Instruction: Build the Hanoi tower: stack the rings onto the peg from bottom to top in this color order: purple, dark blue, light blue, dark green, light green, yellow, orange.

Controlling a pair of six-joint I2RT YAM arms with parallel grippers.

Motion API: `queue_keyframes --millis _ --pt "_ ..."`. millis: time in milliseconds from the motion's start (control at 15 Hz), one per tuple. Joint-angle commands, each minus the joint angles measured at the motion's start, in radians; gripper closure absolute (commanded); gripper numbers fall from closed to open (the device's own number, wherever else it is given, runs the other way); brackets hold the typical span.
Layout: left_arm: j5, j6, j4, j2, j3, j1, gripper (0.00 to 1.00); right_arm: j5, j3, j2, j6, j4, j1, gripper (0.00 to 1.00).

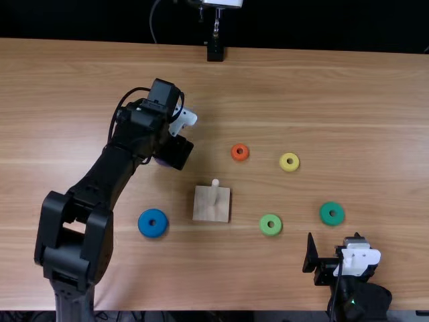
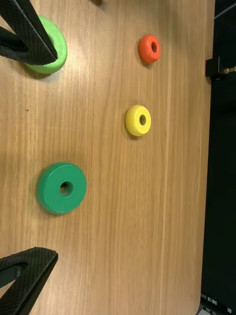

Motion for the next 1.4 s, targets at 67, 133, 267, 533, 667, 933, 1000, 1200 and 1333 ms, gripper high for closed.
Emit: queue_keyframes --millis 67,133,267,533,667,933,1000,1200,1333 --pt "0.002 0.007 -0.075 -0.074 0.032 0.007 1.00 0.010 -0.119 -0.007 0.001 -0.064 -0.012 0.00" --pt "0.004 0.005 -0.084 -0.105 0.025 0.007 1.00 0.010 -0.119 -0.007 0.003 -0.062 -0.012 0.00" --pt "0.013 -0.006 -0.082 -0.195 0.009 0.008 1.00 0.010 -0.119 -0.007 0.003 -0.062 -0.012 0.00" --pt "0.013 -0.010 -0.082 -0.320 -0.042 0.028 1.00 0.010 -0.119 -0.007 0.003 -0.064 -0.012 0.00" --pt "0.015 -0.012 -0.084 -0.370 -0.047 0.025 1.00 0.010 -0.119 -0.007 0.003 -0.062 -0.012 0.00" --pt "0.021 -0.017 -0.103 -0.468 -0.113 0.015 1.00 0.010 -0.119 -0.007 0.003 -0.062 -0.012 0.00" --pt "0.022 -0.017 -0.103 -0.501 -0.130 0.013 1.00 0.010 -0.119 -0.007 0.003 -0.062 -0.012 0.00" --pt "0.022 -0.087 -0.093 -0.562 -0.189 -0.007 1.00 0.010 -0.119 -0.007 0.003 -0.062 -0.012 0.00" --pt "0.022 -0.152 -0.086 -0.580 -0.208 -0.051 1.00 0.010 -0.119 -0.007 0.003 -0.062 -0.012 0.00"
